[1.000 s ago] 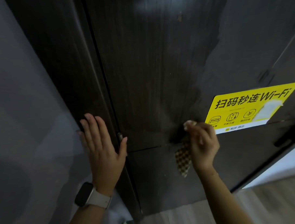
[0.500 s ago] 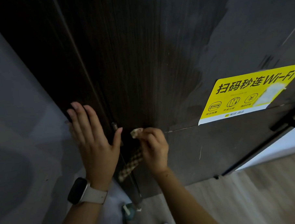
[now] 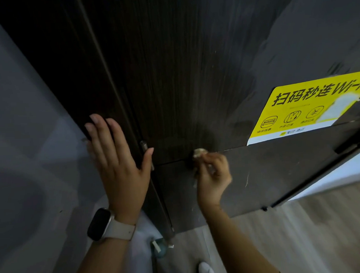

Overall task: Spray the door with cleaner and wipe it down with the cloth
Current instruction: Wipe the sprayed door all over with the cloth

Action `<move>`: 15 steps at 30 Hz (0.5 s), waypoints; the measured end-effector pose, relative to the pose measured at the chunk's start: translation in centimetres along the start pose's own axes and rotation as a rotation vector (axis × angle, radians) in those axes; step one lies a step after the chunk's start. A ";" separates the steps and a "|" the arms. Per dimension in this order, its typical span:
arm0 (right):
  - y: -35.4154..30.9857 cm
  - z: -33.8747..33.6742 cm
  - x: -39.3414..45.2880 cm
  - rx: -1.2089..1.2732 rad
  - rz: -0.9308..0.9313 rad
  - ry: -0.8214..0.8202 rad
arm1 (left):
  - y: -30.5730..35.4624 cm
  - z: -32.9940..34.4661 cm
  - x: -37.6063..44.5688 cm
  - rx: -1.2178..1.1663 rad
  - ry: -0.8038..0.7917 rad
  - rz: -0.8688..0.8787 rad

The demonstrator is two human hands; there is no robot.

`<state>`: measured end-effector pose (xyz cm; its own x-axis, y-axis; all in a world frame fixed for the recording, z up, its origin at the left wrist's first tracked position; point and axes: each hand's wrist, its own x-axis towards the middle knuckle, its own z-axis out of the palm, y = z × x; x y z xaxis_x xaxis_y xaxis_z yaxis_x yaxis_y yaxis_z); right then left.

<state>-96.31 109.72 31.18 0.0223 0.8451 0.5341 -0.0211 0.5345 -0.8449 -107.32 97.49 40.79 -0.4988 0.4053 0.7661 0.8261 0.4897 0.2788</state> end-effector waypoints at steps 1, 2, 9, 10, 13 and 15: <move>-0.6 0.7 -1.1 0.013 0.000 -0.076 | -0.1 -0.1 0.0 0.003 -0.002 0.009; -1.2 1.4 -2.1 0.015 -0.017 -0.149 | -0.2 -0.1 0.0 0.003 -0.004 0.018; 0.5 -1.3 0.5 -0.039 -0.006 -0.111 | -0.4 -0.3 0.0 -0.001 -0.004 0.038; 1.2 -2.4 1.7 -0.053 0.031 -0.031 | -0.5 -0.3 0.0 0.003 -0.008 0.042; 3.0 -4.4 4.6 -0.073 0.196 0.217 | -0.6 -0.3 0.0 0.007 -0.014 0.048; 3.1 -4.0 4.9 -0.048 0.259 0.325 | -0.6 -0.2 0.0 0.003 -0.012 0.043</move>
<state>-92.31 115.50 31.03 0.3371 0.9011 0.2727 -0.0211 0.2968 -0.9547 -107.75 97.03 40.76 -0.4662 0.4351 0.7703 0.8460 0.4739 0.2444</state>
